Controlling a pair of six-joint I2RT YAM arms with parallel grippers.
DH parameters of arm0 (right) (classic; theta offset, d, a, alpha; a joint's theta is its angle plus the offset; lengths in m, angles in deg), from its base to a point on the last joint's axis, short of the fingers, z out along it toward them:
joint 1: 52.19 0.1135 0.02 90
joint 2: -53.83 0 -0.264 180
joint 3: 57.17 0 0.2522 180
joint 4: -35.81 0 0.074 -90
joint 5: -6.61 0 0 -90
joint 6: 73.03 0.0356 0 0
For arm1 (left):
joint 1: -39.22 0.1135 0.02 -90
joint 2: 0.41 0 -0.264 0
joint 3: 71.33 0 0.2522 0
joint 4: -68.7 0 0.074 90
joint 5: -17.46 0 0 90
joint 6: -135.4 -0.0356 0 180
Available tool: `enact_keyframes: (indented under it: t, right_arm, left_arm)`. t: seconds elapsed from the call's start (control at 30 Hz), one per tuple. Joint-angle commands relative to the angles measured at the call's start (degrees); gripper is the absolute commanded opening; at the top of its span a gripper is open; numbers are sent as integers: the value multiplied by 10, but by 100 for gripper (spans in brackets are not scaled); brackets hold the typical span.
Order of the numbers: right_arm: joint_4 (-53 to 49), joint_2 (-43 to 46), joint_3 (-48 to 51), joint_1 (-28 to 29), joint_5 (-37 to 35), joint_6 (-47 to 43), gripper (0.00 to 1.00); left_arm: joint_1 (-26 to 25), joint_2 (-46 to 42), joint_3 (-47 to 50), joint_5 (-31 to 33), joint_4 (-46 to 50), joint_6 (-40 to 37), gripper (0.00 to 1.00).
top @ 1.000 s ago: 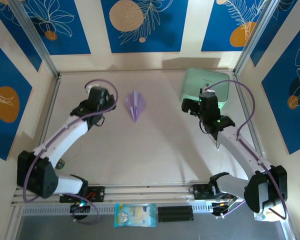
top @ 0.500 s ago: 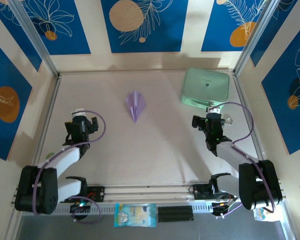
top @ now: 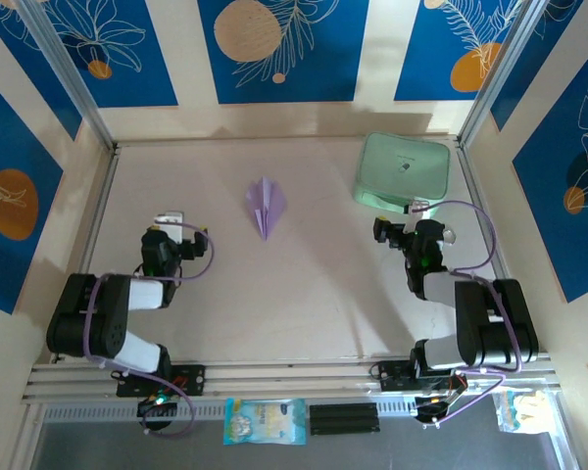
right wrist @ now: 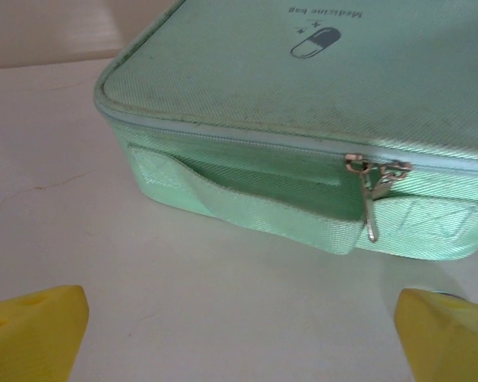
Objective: Fold a paper plane with a square sheet of paper (pick it up from the middle)
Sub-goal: Reset both arms
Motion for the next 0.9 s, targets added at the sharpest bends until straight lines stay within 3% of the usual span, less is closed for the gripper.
enact_keyframes:
  t: [0.0,0.23,0.87]
  right_arm:
    - [72,-40,0,-1,44,-12,99]
    - [34,-63,-30,-4,52,-12,99]
    - [28,-63,-34,-12,66,-6,99]
  left_arm:
    - [8,30,-9,-30,-64,-11,99]
    - [-5,37,-31,23,-26,-13,99]
    - [-7,37,-37,16,-16,-18,99]
